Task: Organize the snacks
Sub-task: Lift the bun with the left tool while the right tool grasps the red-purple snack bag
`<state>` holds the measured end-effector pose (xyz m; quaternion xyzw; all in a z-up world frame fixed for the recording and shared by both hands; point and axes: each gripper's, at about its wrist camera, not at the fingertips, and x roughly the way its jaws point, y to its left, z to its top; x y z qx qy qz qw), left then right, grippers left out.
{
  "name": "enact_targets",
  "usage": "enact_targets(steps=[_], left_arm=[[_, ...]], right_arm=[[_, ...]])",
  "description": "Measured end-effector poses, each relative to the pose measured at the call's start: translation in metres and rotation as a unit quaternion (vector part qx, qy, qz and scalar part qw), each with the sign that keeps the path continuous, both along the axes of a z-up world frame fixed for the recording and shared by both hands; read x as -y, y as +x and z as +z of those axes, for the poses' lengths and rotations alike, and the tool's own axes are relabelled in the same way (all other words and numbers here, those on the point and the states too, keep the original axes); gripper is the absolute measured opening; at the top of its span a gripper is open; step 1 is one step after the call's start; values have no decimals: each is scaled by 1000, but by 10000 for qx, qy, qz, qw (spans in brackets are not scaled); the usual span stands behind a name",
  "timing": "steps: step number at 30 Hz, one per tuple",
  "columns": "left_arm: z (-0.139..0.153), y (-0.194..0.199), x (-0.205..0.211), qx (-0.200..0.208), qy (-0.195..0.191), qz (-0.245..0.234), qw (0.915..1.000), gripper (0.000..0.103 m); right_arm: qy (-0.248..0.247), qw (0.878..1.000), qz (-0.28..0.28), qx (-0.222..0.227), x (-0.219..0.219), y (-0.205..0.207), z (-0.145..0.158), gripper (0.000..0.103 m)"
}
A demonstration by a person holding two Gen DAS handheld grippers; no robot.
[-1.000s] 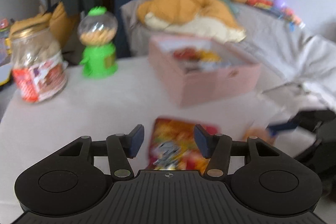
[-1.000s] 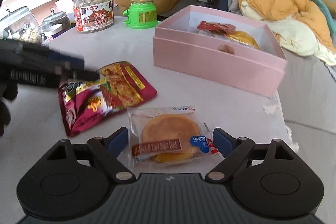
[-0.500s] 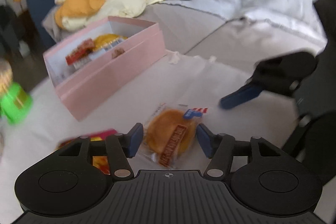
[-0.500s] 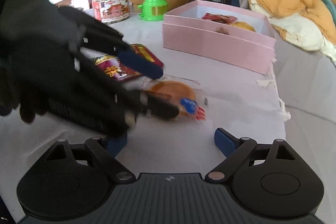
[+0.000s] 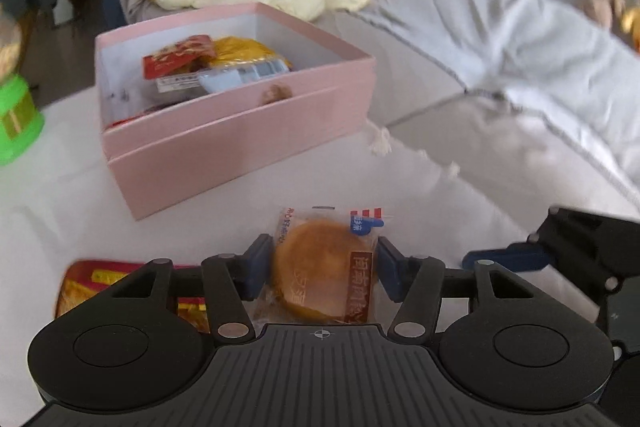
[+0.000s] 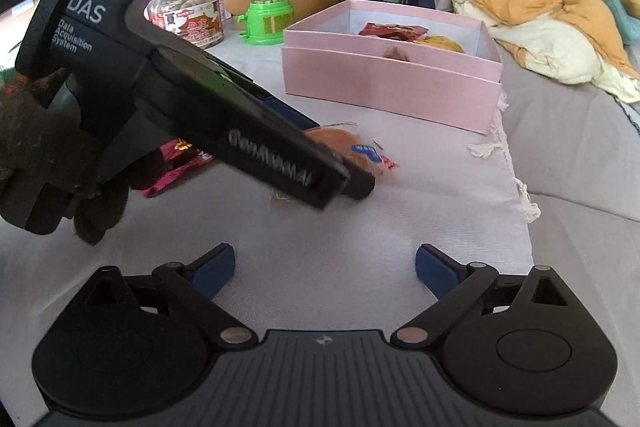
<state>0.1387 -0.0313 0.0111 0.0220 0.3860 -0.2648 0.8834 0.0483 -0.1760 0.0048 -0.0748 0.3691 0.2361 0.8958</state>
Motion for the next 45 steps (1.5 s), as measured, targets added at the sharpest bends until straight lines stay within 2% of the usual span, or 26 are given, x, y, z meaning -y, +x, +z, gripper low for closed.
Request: enact_targets(steps=[1,4,7,9,11,14,16,18,21,24,27,29,30,31,34,37,41,45], left_arm=[[1,-2,-7,-41,-191,139,9997,61],[11,-11,-28,-23,-404,481,9980,60],[32,-27,-62,292,-511,900,9942,60],[45,-41,-91,544,-441,1288,9892,60],[51,-52,-118,741,-258,1762,9812,60],[45,-65,-160,839,23,2563,9630,61],[33,-73,-183,815,175,2978,9510,60],[18,-79,-201,643,113,3196,9453,61],[1,-85,-215,454,-220,3247,9445,61],[0,-91,-214,634,-317,3183,9453,61],[-2,-90,-213,657,-393,3101,9476,61],[-3,-90,-212,671,-350,3075,9485,61],[-3,-92,-210,691,-315,3063,9489,61],[-3,-94,-208,713,-283,3052,9492,61],[-5,-95,-209,743,-252,3034,9496,61],[-5,-94,-211,725,-329,3036,9495,61],[-6,-95,-213,718,-379,3040,9492,61],[-6,-95,-213,717,-365,3041,9492,61]], right_arm=[[-28,10000,-49,4,-1,0,0,98],[-65,9994,-351,-20,-2,3,2,98],[507,9968,-528,-325,-1,12,7,98],[779,9939,-616,-489,-8,22,11,98],[894,9919,-692,-585,-21,34,16,98],[1036,9872,-826,-890,-45,53,18,98],[1174,9812,-898,-1242,-63,66,14,101],[1018,9816,-1097,-1190,-86,71,13,102],[647,9859,-1093,-1088,-120,76,11,103],[471,9889,-994,-996,-149,79,11,103],[17,9917,-968,-850,-179,85,8,103],[-440,9937,-872,-553,-200,88,4,103],[-485,9951,-767,-403,-203,86,4,103],[-490,9959,-687,-312,-202,84,4,103],[-211,9982,-343,-442,-179,82,3,103],[-210,9993,-17,-310,-151,72,1,103],[-154,9996,161,-199,-124,62,-1,103],[-203,9993,80,-289,-125,63,1,103]])
